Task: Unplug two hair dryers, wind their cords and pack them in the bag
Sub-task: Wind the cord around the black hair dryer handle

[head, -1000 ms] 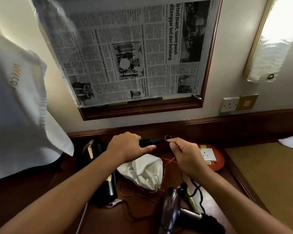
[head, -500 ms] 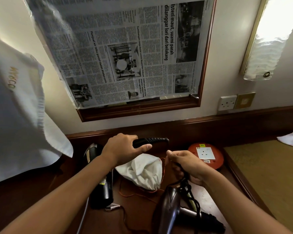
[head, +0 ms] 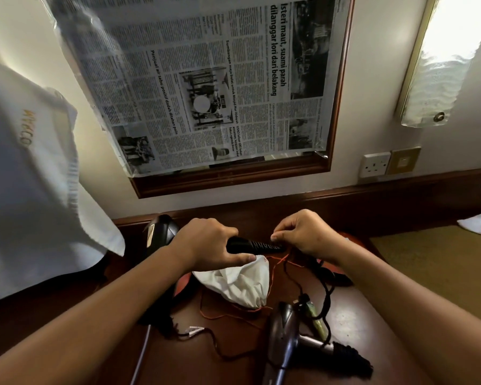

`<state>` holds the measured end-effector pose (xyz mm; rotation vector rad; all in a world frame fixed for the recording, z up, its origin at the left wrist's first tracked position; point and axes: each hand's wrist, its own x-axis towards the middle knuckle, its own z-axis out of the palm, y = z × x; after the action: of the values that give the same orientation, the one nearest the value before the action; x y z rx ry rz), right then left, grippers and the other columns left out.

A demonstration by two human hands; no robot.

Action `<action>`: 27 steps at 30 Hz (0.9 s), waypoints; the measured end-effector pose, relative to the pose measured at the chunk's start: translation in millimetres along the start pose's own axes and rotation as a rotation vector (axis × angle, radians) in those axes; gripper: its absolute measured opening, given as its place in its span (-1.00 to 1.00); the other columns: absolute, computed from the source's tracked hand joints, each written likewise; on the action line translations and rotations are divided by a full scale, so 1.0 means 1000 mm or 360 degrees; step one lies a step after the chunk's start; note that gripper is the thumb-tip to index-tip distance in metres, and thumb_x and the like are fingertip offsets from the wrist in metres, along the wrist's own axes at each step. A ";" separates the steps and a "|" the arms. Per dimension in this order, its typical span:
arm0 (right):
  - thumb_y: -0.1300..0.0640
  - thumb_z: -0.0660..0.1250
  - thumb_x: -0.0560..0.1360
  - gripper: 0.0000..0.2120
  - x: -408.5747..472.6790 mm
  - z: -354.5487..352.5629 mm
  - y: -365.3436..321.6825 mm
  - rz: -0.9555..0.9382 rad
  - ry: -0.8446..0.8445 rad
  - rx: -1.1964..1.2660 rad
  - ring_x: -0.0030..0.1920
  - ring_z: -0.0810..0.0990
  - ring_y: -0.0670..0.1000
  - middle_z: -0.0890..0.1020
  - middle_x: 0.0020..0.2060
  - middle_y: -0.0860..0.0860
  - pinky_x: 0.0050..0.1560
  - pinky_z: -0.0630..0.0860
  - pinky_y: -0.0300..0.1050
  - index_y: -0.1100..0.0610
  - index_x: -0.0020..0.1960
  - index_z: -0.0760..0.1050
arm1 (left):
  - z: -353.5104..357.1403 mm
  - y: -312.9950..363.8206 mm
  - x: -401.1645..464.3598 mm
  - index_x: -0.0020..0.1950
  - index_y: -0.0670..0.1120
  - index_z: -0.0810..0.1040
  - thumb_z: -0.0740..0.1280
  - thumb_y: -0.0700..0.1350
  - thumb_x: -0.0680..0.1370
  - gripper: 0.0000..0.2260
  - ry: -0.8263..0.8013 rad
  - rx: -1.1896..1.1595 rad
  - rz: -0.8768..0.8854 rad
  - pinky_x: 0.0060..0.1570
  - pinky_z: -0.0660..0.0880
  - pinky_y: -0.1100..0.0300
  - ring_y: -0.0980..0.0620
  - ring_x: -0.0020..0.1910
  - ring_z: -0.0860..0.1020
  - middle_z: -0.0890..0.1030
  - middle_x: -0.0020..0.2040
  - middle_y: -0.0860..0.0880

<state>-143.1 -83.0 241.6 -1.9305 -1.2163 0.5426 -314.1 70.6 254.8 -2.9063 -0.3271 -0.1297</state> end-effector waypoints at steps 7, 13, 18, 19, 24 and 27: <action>0.12 0.40 0.49 -0.93 -0.009 0.005 -0.001 -0.0307 0.0319 -0.0179 -0.22 0.62 -0.19 0.67 -0.25 -0.07 -0.21 0.53 -0.35 0.08 -0.10 0.66 | -0.003 0.006 0.006 0.02 -0.01 0.54 -0.03 0.51 0.41 -0.32 -0.0241 0.0110 -0.0214 -0.30 0.34 0.14 0.06 -0.26 0.42 0.52 -0.22 0.04; 0.17 0.31 0.55 -0.87 -0.023 0.024 0.005 -0.0407 0.0620 0.0019 -0.21 0.62 -0.09 0.66 -0.22 -0.03 -0.21 0.56 -0.16 0.10 0.05 0.61 | 0.006 0.006 0.012 -0.17 0.04 0.49 -0.03 0.54 0.38 -0.38 -0.0080 -0.0092 -0.0481 -0.29 0.40 0.13 0.06 -0.26 0.48 0.46 -0.30 0.08; 0.26 0.20 0.58 -0.66 -0.035 0.044 0.009 -0.0240 0.0525 0.0355 -0.45 0.46 -0.18 0.56 -0.33 -0.04 -0.42 0.37 -0.32 0.00 0.31 0.41 | 0.011 0.003 0.013 -0.32 0.06 0.39 0.01 0.55 0.36 -0.43 0.0051 -0.0319 -0.0589 -0.31 0.44 0.14 0.07 -0.31 0.51 0.51 -0.34 0.08; 0.25 0.20 0.58 -0.70 -0.036 0.048 0.010 -0.0202 0.0516 0.0414 -0.44 0.47 -0.18 0.56 -0.32 -0.02 -0.41 0.37 -0.31 -0.01 0.26 0.39 | 0.011 0.003 0.013 -0.32 0.05 0.40 0.01 0.55 0.36 -0.42 0.0069 -0.0344 -0.0590 -0.32 0.45 0.14 0.07 -0.32 0.51 0.51 -0.35 0.08; 0.15 0.24 0.59 -0.87 -0.038 0.049 0.012 0.0087 0.0348 0.0758 -0.52 0.43 -0.15 0.54 -0.40 0.04 -0.51 0.35 -0.30 0.20 -0.03 0.50 | 0.007 -0.001 0.008 -0.02 -0.01 0.60 0.05 0.52 0.39 -0.33 0.0166 -0.0429 -0.0583 -0.28 0.43 0.14 0.02 -0.19 0.58 0.62 -0.22 0.02; 0.02 0.22 0.59 -0.66 -0.039 0.044 0.016 0.0260 0.0108 0.0995 -0.57 0.29 -0.09 0.39 -0.51 0.05 -0.57 0.19 -0.28 0.26 -0.18 0.53 | 0.005 -0.004 0.004 -0.20 0.05 0.55 0.04 0.54 0.37 -0.40 0.0219 -0.0511 -0.0519 -0.35 0.36 0.18 0.05 -0.28 0.56 0.58 -0.33 0.03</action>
<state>-182.3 -104.7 200.4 -1.4968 -0.7274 0.8230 -311.1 76.4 250.9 -3.1053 -0.8229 -0.4709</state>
